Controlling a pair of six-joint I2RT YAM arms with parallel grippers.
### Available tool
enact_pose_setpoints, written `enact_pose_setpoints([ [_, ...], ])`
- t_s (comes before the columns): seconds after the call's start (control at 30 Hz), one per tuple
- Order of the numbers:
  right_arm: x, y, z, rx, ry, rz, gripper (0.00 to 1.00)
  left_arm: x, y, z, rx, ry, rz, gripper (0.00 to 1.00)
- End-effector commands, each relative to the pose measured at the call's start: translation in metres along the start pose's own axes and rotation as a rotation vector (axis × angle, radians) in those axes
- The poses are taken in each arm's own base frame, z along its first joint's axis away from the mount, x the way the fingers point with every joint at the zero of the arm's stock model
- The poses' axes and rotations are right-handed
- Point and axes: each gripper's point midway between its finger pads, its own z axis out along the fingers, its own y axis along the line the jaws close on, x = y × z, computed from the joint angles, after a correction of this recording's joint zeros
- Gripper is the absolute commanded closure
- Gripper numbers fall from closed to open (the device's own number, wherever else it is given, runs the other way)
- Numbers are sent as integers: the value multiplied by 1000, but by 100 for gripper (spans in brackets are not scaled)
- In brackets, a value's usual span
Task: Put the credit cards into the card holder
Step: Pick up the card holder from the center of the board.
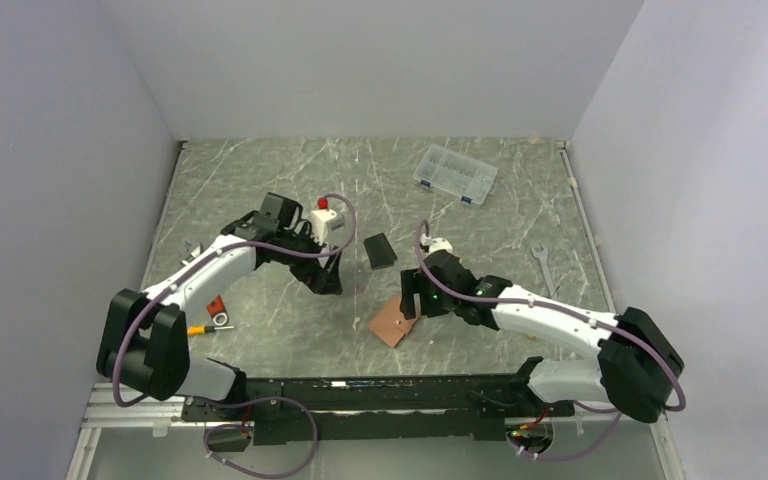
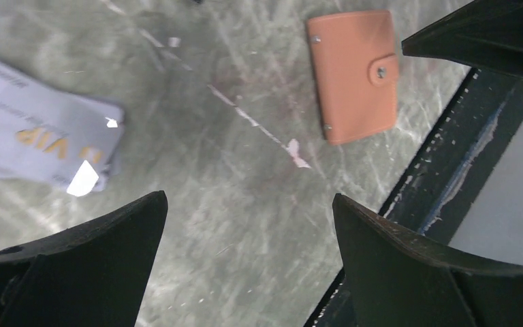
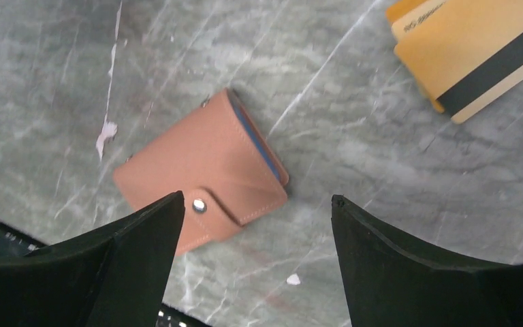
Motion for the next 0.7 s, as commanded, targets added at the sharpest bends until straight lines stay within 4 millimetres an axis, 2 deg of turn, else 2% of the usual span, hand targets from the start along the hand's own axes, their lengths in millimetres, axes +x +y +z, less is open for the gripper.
enact_pose_setpoints([
  [0.0,21,3,-9,-94,58,65,19,-15,-23,14,86,-22,20,2],
  [0.1,32,4,-3,-170,94,125,21,-8,-30,22,108,-19,19,2],
  [0.37,21,7,10,-321,122,210,34,0,-43,31,155,-36,52,2],
  [0.57,29,8,18,-343,162,218,41,4,-42,44,181,-38,33,2],
  [0.67,36,7,22,-340,184,223,48,4,-47,48,216,-64,29,1],
])
